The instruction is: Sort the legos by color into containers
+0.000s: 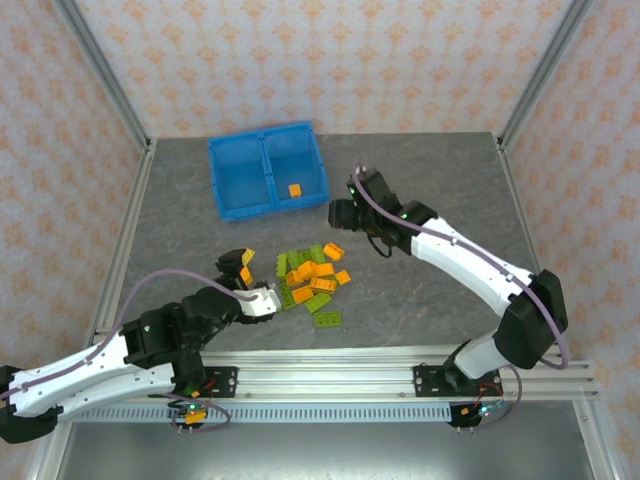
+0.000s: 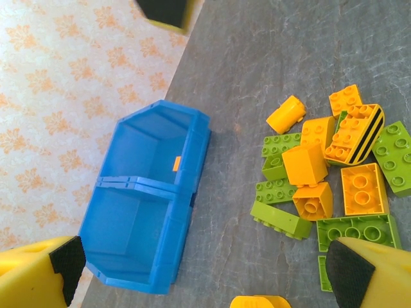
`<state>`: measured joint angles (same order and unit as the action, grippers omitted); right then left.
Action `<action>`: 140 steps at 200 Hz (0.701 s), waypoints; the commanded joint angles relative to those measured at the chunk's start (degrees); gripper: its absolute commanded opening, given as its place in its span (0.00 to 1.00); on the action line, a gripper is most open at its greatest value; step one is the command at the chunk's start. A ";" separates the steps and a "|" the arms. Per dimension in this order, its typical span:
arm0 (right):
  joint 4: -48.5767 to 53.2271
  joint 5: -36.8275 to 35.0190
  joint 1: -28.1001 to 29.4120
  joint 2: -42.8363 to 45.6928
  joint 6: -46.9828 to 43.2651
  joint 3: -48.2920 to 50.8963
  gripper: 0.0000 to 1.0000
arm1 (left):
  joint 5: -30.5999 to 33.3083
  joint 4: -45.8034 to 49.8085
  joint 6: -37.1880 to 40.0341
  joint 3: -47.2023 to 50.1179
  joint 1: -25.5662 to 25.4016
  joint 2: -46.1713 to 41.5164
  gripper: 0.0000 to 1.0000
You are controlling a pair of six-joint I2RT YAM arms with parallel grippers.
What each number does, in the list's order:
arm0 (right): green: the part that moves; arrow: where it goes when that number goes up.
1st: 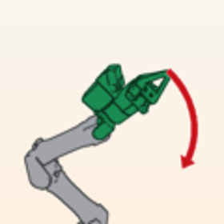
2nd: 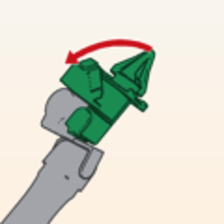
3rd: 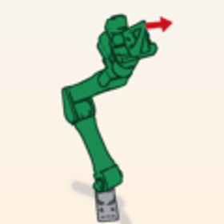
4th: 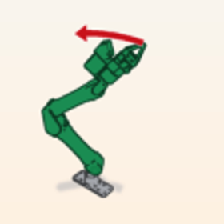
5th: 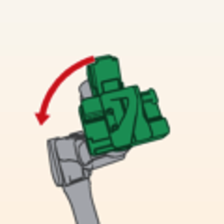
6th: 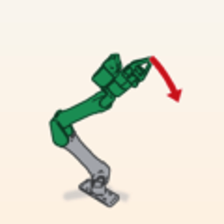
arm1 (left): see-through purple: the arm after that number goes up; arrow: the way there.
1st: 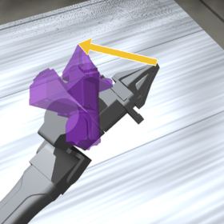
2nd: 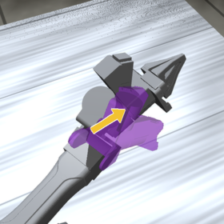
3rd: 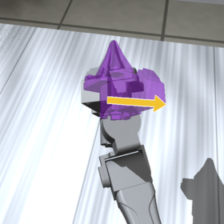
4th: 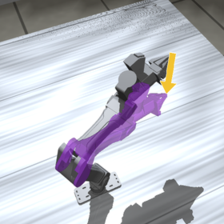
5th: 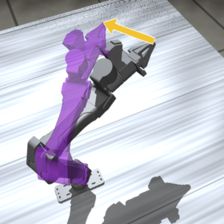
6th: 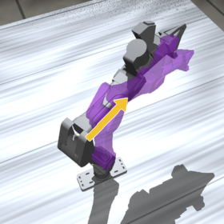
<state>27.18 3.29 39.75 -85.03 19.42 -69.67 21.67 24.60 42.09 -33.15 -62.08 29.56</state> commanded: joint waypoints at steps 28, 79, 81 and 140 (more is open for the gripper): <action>-0.93 6.29 0.03 -11.94 -1.18 1.85 0.76 | -0.43 0.09 0.39 0.02 0.37 1.41 0.99; -4.09 7.30 -0.68 -21.29 1.36 -0.40 0.77 | -0.58 0.48 0.17 0.00 0.46 1.99 0.99; -4.14 7.27 -0.69 -21.55 1.40 -0.49 0.76 | -0.62 0.46 0.19 0.01 0.45 2.03 0.99; -6.91 8.19 -1.25 -26.58 2.67 -1.23 0.65 | -1.20 1.03 0.02 -0.34 0.46 2.01 1.00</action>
<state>23.62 10.81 38.83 -108.66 21.26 -69.21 21.41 24.64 42.06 -33.15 -62.08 31.92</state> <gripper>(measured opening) 0.664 0.995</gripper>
